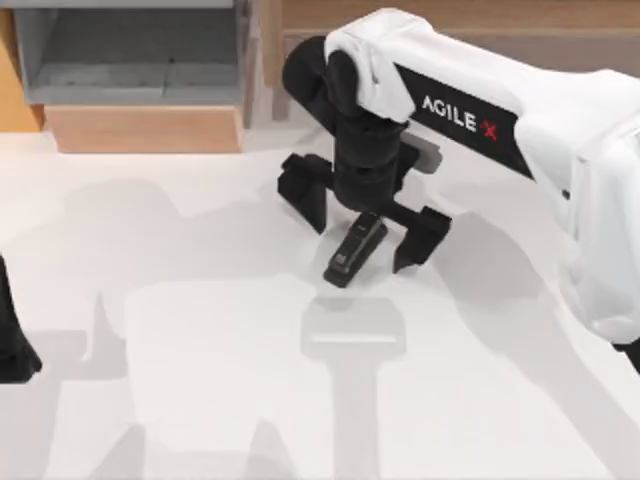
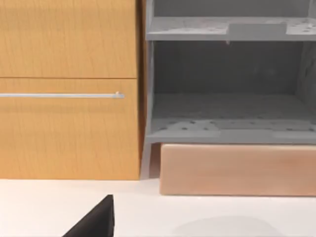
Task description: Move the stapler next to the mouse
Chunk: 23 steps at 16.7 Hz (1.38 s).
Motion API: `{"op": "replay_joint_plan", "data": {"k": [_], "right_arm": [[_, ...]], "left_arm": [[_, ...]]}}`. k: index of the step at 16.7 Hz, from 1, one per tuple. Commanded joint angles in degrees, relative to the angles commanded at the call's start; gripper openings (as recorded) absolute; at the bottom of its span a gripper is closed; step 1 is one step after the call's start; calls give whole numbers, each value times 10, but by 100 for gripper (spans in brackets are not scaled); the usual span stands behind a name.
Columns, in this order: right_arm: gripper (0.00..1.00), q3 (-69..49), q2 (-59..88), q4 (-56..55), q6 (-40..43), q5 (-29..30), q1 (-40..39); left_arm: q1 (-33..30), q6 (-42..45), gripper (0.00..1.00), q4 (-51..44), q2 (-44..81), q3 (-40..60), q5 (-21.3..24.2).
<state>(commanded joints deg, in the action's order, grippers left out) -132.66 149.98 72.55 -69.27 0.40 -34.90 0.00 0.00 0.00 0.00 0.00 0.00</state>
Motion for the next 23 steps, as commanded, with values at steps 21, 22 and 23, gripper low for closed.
{"op": "replay_joint_plan", "data": {"k": [21,22,23], "right_arm": [[0,0,0,0,0,0,0],[0,0,0,0,-1,0,2],[0,-2,0,2,-1,0,2]], "left_arm": [[0,0,100,0,0,0,0],[0,0,100,0,0,0,0],[0,0,100,0,0,0,0]]}}
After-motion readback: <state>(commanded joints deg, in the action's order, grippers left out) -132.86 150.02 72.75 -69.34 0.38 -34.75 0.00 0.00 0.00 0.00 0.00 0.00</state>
